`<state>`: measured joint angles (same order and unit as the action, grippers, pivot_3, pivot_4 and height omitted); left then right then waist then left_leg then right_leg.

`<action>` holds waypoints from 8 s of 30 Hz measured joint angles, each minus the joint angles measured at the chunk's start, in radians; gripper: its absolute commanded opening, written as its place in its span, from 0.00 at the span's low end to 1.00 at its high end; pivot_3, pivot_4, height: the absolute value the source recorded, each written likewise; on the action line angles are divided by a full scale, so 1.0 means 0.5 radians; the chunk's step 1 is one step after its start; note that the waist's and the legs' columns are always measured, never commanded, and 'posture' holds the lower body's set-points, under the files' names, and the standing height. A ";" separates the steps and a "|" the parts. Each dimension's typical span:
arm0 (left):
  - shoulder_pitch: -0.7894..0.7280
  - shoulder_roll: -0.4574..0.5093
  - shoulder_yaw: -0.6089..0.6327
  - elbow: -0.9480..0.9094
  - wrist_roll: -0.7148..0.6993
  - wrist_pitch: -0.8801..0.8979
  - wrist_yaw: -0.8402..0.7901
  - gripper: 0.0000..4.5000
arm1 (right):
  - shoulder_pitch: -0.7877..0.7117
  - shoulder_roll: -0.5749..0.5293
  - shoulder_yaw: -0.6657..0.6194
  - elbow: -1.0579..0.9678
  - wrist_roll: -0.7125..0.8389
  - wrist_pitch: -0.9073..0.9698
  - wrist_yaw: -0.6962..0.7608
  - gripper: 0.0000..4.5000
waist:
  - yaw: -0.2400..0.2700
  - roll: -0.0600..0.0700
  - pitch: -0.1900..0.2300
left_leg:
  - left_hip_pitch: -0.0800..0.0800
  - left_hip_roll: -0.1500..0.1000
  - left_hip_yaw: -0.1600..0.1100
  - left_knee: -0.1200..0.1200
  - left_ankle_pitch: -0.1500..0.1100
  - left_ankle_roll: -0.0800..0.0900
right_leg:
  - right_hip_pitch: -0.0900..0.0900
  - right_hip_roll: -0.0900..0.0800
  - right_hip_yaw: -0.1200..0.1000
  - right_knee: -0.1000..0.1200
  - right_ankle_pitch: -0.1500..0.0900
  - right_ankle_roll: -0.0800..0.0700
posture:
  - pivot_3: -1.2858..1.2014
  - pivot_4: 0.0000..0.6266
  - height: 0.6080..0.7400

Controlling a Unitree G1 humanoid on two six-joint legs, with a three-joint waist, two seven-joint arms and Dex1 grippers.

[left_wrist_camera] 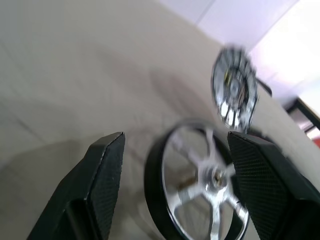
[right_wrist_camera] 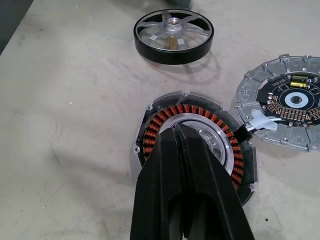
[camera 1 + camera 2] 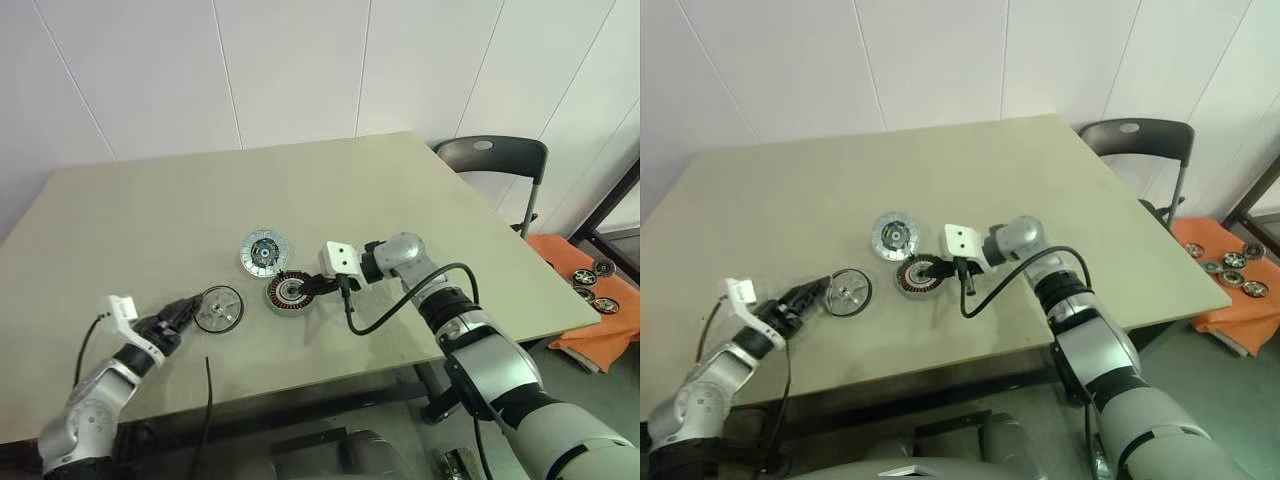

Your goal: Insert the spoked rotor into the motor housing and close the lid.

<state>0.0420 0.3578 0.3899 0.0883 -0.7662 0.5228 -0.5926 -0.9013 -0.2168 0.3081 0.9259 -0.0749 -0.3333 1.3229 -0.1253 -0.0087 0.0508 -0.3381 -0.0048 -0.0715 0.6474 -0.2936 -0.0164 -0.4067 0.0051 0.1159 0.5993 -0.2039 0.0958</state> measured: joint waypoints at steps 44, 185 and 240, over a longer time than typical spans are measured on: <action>-0.049 -0.162 -0.103 -0.114 -0.013 0.078 -0.001 0.77 | 0.035 0.000 0.001 -0.004 0.000 0.015 -0.051 0.00 | 0.001 0.000 0.000 | 0.000 0.000 -0.003 0.001 0.000 0.000 | 0.002 0.000 -0.002 -0.001 0.000 0.000 | 0.52 0.00 1.00; -0.374 -0.641 -0.003 0.200 -0.975 0.629 0.363 0.09 | 0.417 -0.473 -0.273 -0.942 0.528 0.906 0.061 0.00 | 0.007 -0.002 0.001 | -0.001 -0.001 -0.001 0.001 0.000 0.000 | 0.004 0.001 -0.001 -0.008 -0.002 0.001 | 0.52 0.00 1.00; -0.368 -0.443 0.095 0.291 -0.788 0.641 0.318 0.72 | 0.415 -0.374 -0.215 -0.803 0.414 0.707 -0.115 0.00 | -0.032 0.014 -0.007 | 0.033 -0.004 -0.022 -0.031 -0.004 -0.007 | 0.025 0.003 -0.014 -0.028 -0.006 -0.005 | 0.52 0.00 1.00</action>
<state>-0.1419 0.1362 0.4374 0.2340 -1.1604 0.8434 -0.4334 -0.6939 -0.4039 0.2006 0.5242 0.1321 0.0200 1.2652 -0.1411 -0.0016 0.0473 -0.3218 -0.0066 -0.0827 0.6319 -0.2957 -0.0199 -0.3942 0.0067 0.1089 0.5855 -0.2068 0.0931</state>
